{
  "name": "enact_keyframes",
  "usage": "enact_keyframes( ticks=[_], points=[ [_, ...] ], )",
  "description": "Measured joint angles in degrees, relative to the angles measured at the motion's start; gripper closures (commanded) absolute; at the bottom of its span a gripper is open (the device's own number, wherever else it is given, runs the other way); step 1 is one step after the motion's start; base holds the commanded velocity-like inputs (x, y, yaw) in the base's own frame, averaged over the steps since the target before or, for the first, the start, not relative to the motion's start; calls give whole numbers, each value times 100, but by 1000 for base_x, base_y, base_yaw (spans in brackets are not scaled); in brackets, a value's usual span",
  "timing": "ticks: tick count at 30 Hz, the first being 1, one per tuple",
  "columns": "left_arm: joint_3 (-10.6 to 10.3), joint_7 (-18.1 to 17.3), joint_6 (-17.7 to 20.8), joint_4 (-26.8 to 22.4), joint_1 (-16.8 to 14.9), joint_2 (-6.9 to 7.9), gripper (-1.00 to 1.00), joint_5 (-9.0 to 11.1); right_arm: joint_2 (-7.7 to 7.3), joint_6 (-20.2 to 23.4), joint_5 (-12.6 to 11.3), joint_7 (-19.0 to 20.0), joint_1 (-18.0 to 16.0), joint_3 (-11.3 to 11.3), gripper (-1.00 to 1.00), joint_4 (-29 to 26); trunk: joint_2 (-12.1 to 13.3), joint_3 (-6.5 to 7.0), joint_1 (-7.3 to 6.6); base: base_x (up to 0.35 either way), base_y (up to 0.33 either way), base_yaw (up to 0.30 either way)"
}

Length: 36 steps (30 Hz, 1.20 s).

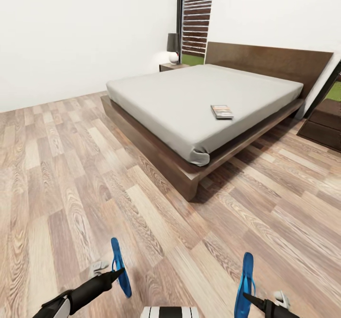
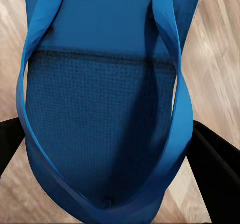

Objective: In the bedroom, move the book from the bed onto either nightstand, and place the two sandals side by side next to the bed.

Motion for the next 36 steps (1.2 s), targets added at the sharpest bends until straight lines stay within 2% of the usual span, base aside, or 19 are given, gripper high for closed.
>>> enact_keyframes(
  ticks=[3,6,8,10,17,36],
  points=[
    [-115,130,-61,17,7,-67,100,-8,185,-287,0,-363,6,-5,100,97,4,67,-8,0,0,0],
    [-485,181,-96,165,11,-190,100,-28,357,-571,6,-904,7,18,100,145,8,133,-15,0,0,0],
    [-646,233,-151,207,10,-243,100,-27,407,-620,8,-1083,7,23,100,154,11,177,-21,0,0,0],
    [-718,326,-218,227,9,-266,100,-17,436,-640,10,-1155,7,18,100,155,13,222,-26,0,0,0],
    [-773,454,-277,258,9,-288,100,0,441,-646,-14,-1196,6,-4,100,148,23,377,-44,0,0,0],
    [-785,455,-265,366,9,-308,100,-6,441,-670,-18,-1213,9,6,100,244,48,798,-93,0,0,0]
  ],
)
